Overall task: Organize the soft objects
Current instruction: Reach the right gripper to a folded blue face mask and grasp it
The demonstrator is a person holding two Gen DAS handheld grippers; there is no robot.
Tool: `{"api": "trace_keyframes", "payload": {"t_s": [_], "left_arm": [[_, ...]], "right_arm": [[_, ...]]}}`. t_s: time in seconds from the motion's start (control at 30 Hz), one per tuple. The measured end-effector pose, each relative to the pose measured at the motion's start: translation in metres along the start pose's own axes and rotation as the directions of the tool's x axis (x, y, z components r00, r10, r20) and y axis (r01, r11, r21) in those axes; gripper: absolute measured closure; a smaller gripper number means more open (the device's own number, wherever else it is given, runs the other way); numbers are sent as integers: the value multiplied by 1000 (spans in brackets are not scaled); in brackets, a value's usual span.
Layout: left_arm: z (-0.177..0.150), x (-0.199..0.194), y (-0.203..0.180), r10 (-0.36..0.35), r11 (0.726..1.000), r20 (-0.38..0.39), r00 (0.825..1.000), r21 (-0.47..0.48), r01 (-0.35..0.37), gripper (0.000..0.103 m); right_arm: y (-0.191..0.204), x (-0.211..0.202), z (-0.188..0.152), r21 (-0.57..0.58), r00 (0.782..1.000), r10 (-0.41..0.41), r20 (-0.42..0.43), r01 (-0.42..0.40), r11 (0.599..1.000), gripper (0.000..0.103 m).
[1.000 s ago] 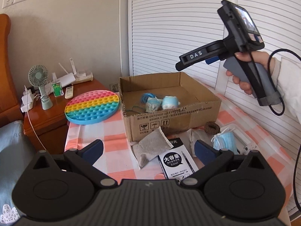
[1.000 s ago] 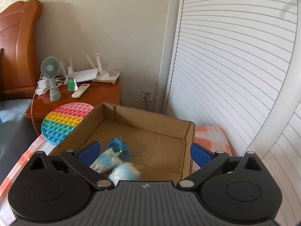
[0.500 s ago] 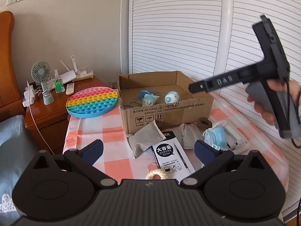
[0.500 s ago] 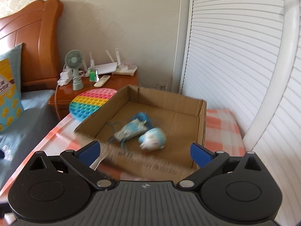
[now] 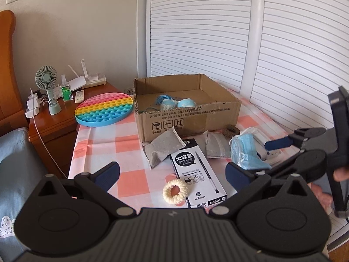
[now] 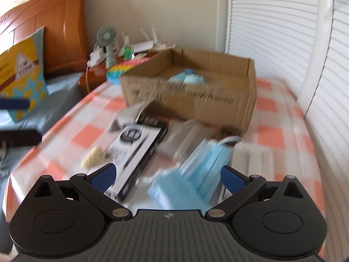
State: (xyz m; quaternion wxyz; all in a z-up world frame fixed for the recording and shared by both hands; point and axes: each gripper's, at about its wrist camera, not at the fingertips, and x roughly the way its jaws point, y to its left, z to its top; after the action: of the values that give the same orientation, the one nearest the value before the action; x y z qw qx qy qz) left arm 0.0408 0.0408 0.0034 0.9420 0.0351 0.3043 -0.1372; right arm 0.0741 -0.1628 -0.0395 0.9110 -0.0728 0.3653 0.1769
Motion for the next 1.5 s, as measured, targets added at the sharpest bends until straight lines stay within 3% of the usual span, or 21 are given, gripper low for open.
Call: {"api": "trace_keyframes", "payload": {"t_s": [0.57,0.87,1.1,1.5], "left_arm": [[-5,6,-7,-23,1000,-21,1000,19,23,1],[-8,8,-8,-25,1000,-34,999,16,26,1],[-9,11,-6,-27,1000,-45,999,10,28,1],[-9,14,-13,-16,1000,-61,998,24,17,1]], "right_arm": [[19,3,-41,-23,991,93,-101,-95,995,0],[21,11,-52,-12,992,28,-122,-29,999,0],[26,15,-60,-84,996,-20,-92,12,996,0],[24,11,-57,-101,998,-29,-62,22,995,4]]}}
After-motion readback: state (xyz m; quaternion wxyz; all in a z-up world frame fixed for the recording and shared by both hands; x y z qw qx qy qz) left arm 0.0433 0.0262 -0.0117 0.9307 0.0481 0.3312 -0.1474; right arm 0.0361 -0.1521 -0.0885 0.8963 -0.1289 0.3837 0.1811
